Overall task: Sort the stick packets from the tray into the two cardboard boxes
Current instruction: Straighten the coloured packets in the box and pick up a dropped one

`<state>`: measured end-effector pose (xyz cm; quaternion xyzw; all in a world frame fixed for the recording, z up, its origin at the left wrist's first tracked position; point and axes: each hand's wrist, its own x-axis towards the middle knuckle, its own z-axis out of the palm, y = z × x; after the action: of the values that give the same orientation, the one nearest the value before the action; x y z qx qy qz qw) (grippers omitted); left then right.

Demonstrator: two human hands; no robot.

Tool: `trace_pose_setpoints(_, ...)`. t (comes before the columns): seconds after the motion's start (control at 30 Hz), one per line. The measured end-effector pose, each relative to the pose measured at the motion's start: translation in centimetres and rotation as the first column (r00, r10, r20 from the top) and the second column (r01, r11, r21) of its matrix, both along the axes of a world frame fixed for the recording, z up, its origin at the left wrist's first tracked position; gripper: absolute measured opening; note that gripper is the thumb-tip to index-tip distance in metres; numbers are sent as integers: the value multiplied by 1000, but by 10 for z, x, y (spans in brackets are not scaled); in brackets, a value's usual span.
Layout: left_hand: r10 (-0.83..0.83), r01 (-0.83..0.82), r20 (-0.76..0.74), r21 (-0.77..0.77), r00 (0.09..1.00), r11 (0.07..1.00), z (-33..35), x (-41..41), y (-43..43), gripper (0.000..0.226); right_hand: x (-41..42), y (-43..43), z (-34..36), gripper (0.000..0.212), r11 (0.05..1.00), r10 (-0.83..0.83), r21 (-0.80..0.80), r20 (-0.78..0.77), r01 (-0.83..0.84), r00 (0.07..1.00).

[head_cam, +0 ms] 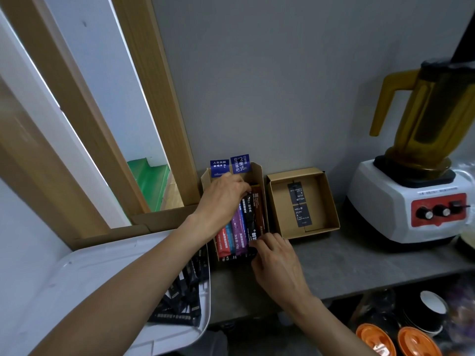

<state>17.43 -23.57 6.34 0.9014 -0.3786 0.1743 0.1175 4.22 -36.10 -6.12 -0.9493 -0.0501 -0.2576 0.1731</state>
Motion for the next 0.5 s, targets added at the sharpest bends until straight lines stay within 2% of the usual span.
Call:
trace_pose_setpoints(0.23,-15,16,20,-33,1000,999,4,-8,3,37,-4,0,3,32,999,23,36,2,-23,1000)
trace_pose_setpoints(0.5,-37,47,113,-86,993,995,-2,-38,22,22,-16,-1,4,23,996,82,30,28,-83,996)
